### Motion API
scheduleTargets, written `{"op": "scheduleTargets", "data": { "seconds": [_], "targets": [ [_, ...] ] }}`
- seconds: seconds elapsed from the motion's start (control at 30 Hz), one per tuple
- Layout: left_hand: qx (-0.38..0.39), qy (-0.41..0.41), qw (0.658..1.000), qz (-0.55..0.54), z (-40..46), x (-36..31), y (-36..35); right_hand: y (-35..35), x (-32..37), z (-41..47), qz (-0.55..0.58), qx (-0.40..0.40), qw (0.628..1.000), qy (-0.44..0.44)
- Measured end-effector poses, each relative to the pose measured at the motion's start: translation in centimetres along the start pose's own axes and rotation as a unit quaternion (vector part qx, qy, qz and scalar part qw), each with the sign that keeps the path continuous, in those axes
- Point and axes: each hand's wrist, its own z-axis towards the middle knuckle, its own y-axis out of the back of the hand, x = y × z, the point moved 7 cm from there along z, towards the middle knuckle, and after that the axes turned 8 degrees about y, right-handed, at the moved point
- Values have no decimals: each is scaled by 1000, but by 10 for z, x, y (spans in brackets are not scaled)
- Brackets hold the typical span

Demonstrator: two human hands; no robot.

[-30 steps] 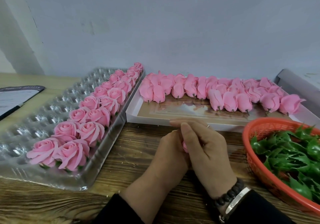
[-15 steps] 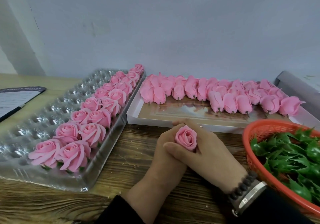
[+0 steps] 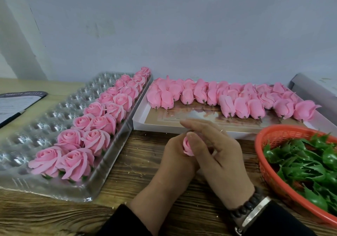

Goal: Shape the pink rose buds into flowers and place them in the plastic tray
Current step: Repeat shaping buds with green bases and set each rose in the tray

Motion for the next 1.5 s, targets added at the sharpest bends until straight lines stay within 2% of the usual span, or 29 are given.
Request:
{"op": "scheduleTargets", "data": {
  "seconds": [0.13,0.3,0.5,0.63,0.77,0.9,0.97,1.07,1.13,1.2,1.27,1.37,1.5],
  "targets": [
    [23,-18,999,16,-2,-5,-10,-4,0,-1,-45,15,999,5],
    [24,-5,999,-26,-3,-1,-9,-9,-17,-3,9,95,990,-108],
    [12,-19,999,-39,-3,-5,-4,-13,-25,-3,-36,201,968,-143],
    [21,-28,999,-13,-2,-4,-7,-13,-34,-7,-29,233,956,-176],
    [14,11,999,-44,-1,1,-2,-9,-36,-8,-6,198,965,-169],
    [12,47,999,-12,-2,5,-2,-2,-19,-2,-11,79,991,-103],
    [39,42,998,-33,-3,3,-9,-3,-7,0,-21,35,998,-55],
    [17,13,1000,2,-6,-5,-11,-6,0,0,-56,17,998,-29],
    [4,16,1000,19,-4,-2,-11,-5,-5,2,-53,36,997,-52],
    [13,5,995,94,-2,-6,-13,-7,-10,4,-31,81,994,-64],
    [45,44,988,140,-1,3,-13,-11,-11,4,-19,151,986,-68],
    [85,105,983,122,-4,7,-14,-17,-14,-2,-28,239,967,-83],
    [95,95,986,98,-7,3,-13,-11,-23,-4,-25,224,967,-120]
  ]
}}
